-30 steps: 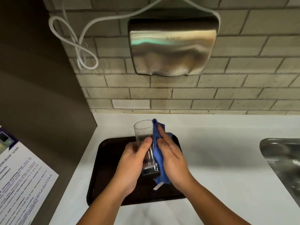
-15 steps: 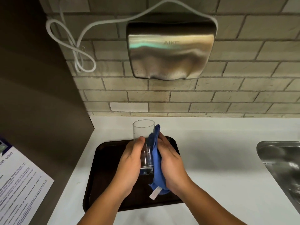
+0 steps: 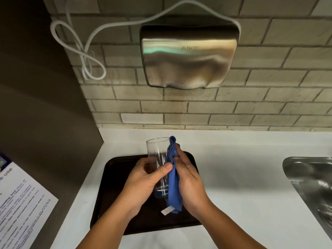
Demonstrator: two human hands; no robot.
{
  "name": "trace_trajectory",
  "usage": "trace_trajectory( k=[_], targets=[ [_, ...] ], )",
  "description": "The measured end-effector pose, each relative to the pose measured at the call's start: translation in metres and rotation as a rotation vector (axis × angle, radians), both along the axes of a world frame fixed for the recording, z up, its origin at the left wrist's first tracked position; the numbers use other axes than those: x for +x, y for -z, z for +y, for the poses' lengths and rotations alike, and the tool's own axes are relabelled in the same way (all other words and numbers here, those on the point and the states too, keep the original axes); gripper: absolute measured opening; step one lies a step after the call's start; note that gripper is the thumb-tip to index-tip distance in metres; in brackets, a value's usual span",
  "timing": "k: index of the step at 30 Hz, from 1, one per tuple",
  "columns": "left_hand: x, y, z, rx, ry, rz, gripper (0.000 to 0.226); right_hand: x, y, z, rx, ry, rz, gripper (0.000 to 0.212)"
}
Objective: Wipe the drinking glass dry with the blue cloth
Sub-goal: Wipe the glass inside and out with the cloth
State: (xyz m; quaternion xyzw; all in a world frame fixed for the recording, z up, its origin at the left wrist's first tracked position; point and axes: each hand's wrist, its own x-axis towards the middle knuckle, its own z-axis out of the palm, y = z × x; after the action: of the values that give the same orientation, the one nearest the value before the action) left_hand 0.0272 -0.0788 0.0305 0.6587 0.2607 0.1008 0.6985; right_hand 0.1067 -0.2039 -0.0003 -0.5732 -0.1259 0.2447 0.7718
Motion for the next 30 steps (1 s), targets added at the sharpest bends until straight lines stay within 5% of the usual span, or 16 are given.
trace_trajectory(
  k=[4, 17, 30],
  targets=[
    [-0.002, -0.001, 0.001, -0.198, 0.040, -0.018, 0.079, 0.004, -0.008, -0.006, -0.002, 0.008, 0.023, 0.040],
    [-0.005, -0.008, 0.001, -0.386, 0.041, -0.083, 0.065, 0.006, -0.012, -0.010, 0.040, -0.075, 0.077, 0.038],
    [-0.005, -0.015, 0.001, -0.035, 0.020, -0.139, 0.065, -0.008, -0.016, -0.004, -0.065, 0.060, -0.446, 0.050]
  ],
)
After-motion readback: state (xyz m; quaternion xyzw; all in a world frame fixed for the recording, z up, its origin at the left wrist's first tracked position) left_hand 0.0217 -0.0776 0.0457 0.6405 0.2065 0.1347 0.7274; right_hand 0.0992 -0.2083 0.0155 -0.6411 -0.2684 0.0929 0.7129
